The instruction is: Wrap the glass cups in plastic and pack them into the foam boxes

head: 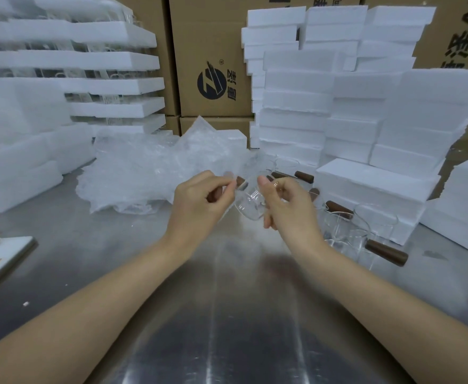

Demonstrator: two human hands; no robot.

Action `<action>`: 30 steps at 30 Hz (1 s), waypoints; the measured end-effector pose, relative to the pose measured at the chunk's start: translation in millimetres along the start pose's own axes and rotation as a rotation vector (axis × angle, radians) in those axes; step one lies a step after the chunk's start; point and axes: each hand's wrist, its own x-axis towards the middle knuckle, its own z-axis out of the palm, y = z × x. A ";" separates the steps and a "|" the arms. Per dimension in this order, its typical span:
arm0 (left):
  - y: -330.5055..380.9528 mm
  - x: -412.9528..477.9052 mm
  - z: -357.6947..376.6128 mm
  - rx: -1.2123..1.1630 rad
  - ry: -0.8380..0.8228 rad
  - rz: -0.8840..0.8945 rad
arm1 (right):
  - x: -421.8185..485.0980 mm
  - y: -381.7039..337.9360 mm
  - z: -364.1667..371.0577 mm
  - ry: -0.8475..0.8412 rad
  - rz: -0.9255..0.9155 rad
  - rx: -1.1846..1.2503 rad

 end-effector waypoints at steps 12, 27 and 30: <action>19.1 -2.6 1.3 -0.037 0.041 0.006 | 0.5 -2.4 -1.0 -0.147 0.056 0.241; 41.3 -17.9 11.1 -0.254 -0.140 0.212 | -5.5 1.1 10.0 -0.425 0.290 0.684; 49.0 -23.9 12.4 -0.276 -0.181 0.290 | -7.5 9.9 4.8 -0.396 0.448 0.723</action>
